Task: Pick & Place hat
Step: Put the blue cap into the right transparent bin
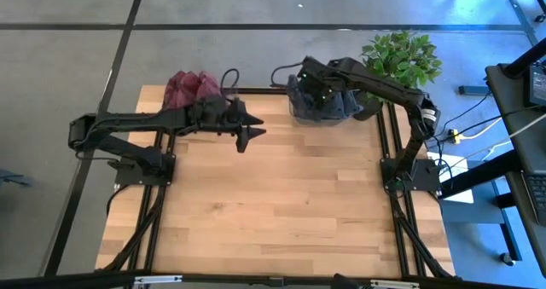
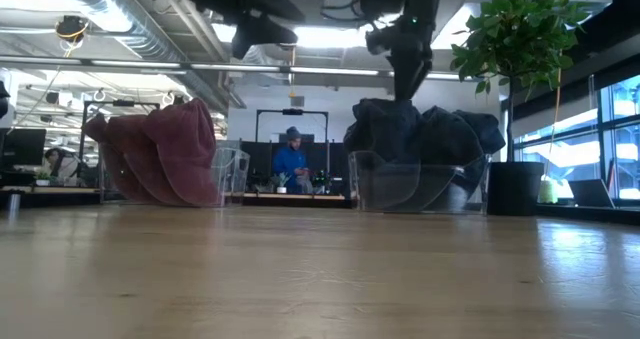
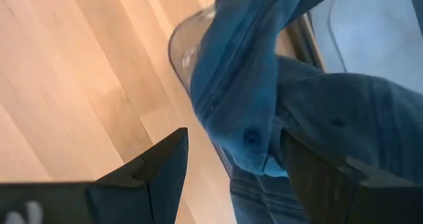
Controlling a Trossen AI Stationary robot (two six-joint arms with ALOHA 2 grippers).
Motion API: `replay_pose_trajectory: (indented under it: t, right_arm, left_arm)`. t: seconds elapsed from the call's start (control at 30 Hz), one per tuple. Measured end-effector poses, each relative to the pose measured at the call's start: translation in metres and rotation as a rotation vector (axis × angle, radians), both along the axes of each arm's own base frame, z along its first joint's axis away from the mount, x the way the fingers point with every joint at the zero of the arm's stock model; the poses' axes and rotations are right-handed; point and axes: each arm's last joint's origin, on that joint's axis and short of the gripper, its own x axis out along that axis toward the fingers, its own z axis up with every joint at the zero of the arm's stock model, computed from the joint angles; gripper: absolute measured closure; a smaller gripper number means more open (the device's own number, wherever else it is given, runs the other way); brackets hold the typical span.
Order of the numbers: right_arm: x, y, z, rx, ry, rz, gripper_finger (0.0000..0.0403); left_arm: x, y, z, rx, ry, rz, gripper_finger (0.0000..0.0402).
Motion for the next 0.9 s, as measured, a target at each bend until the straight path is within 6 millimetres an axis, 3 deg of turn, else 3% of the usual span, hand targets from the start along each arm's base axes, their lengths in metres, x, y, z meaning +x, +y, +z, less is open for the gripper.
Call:
replay_pose_trajectory:
  t: [0.13, 0.27, 0.6, 0.9]
  right_arm:
    - [-0.003, 0.001, -0.014, 0.026, 0.055, 0.006, 0.0167]
    - [-0.004, 0.002, -0.029, 0.064, 0.066, -0.098, 0.0202]
    - [0.001, 0.003, -0.045, 0.216, -0.046, -0.327, 0.0389]
    - [0.002, 0.0, -0.044, 0.339, -0.141, -0.655, 0.0396]
  left_arm:
    - [0.001, -0.006, 0.0, -0.005, 0.002, -0.023, 0.0219]
    - [0.002, -0.008, -0.001, -0.006, 0.01, -0.032, 0.0219]
    - [0.001, -0.008, -0.002, 0.018, 0.026, -0.05, 0.0219]
    - [0.001, -0.01, -0.002, 0.009, 0.022, -0.124, 0.0219]
